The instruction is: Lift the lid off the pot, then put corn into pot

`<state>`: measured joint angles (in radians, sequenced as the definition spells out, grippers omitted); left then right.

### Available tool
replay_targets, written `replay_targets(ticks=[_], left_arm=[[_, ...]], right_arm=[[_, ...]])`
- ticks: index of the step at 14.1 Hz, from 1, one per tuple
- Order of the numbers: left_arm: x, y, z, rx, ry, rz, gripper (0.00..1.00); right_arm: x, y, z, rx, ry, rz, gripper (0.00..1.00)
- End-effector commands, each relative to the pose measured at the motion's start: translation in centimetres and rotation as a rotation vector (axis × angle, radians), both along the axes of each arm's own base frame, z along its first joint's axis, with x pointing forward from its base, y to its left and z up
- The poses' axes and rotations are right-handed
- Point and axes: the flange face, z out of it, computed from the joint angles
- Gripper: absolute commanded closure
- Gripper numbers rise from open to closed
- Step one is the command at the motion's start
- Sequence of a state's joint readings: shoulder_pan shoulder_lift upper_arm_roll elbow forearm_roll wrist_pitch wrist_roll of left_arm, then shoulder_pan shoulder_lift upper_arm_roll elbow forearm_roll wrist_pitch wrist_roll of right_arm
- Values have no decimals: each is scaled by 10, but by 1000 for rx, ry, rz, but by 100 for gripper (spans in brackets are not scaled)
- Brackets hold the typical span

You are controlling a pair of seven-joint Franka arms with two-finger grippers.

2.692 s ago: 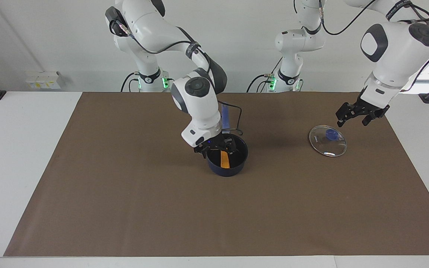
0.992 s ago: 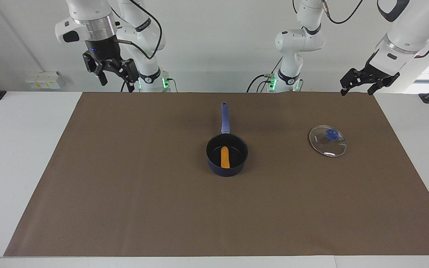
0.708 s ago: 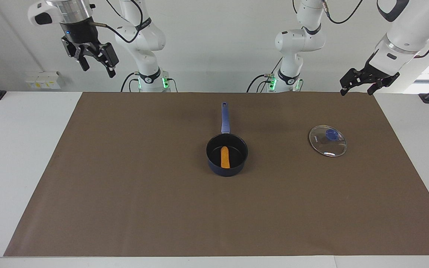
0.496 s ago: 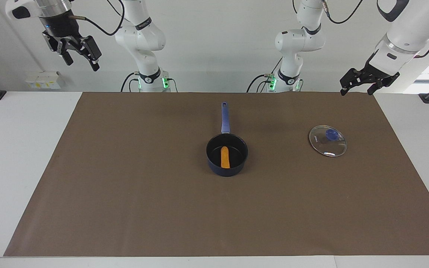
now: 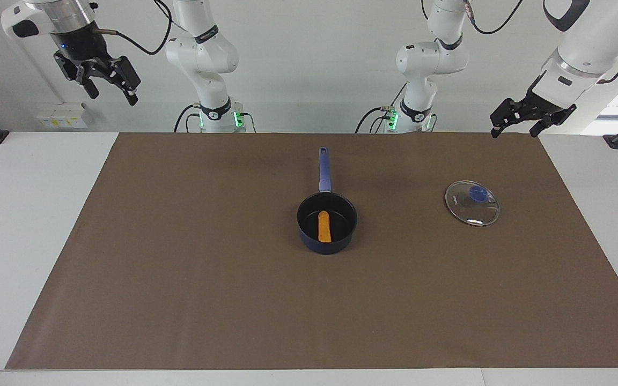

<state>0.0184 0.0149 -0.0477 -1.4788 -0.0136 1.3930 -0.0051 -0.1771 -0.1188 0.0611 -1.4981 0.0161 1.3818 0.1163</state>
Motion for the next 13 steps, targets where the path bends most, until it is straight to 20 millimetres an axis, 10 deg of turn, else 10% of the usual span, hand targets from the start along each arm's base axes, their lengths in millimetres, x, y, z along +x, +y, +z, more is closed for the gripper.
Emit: replay_targets(ticks=[1, 13], left_arm=[[4, 4, 4, 10, -52, -7, 0], [-3, 7, 25, 10, -40, 1, 0]], right_arm=[[-3, -2, -1, 10, -10, 55, 0], [-1, -15, -2, 36, -5, 45, 0]])
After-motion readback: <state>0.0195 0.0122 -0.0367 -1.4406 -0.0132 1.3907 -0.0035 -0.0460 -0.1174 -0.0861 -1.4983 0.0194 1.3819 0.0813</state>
